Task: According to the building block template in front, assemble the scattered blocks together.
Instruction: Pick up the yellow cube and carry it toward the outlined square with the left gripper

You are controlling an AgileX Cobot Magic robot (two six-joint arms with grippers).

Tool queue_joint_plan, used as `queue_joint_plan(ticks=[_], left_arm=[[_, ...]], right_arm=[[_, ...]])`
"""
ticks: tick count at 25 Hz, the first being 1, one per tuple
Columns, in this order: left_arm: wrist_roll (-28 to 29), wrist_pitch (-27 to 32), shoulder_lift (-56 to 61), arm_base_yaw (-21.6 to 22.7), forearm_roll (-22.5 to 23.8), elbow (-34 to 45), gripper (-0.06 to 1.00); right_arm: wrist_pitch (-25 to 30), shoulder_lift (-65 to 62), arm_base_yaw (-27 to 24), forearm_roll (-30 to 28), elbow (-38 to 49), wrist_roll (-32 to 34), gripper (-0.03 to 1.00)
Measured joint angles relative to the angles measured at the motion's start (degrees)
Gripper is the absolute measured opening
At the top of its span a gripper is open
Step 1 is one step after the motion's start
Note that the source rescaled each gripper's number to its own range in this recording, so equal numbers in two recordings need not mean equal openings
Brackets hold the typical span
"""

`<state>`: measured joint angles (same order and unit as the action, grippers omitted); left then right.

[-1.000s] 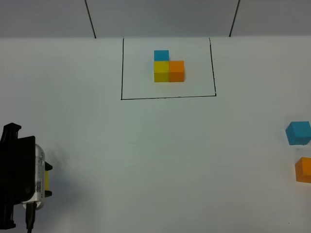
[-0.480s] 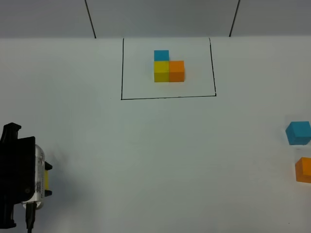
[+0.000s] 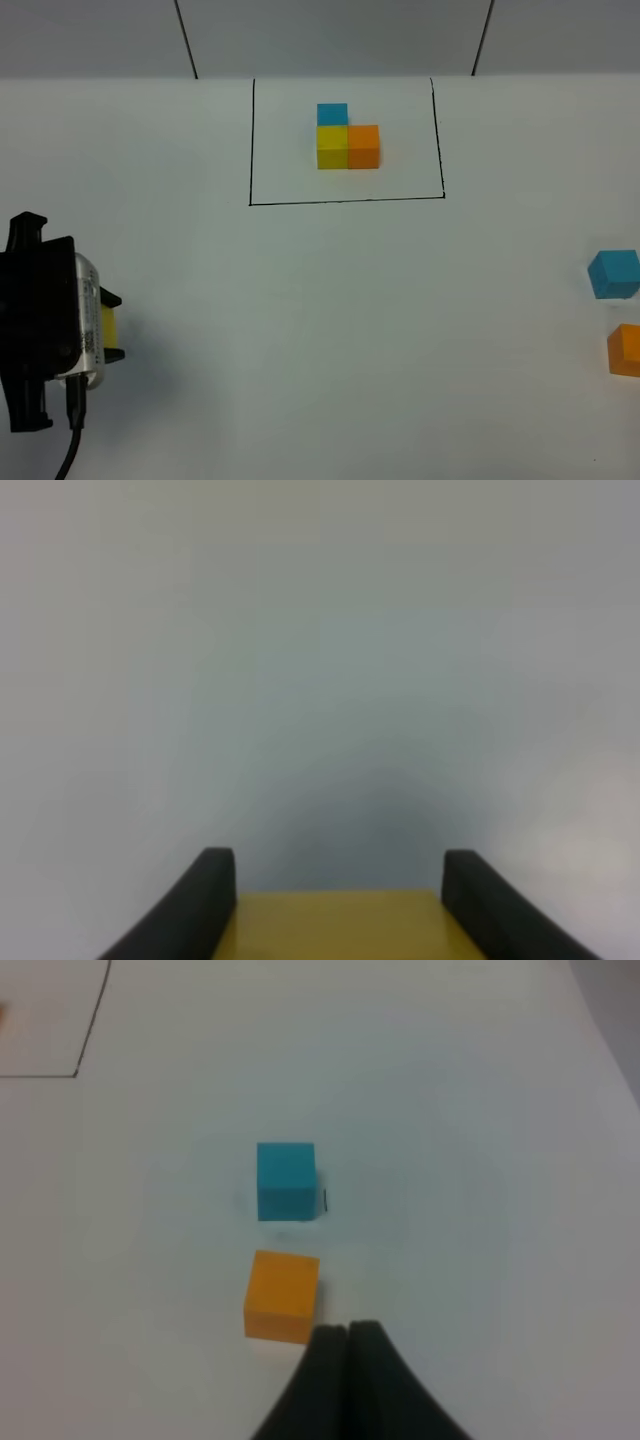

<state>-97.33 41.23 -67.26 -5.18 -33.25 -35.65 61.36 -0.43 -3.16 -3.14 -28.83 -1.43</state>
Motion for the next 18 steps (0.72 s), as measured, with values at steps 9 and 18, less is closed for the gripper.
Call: queue_joint_plan(ticks=[9, 18], left_arm=[[2.3, -2.0, -6.8, -5.4, -0.5, -4.8, 0.54], [2.5, -6.4, -18.7, -12.8, -1.5, -12.2, 0.54]], right_arm=[[0.0, 0.0, 0.0, 0.0, 0.0, 0.0, 0.0], [0.0, 0.0, 0.0, 0.0, 0.0, 0.0, 0.0]])
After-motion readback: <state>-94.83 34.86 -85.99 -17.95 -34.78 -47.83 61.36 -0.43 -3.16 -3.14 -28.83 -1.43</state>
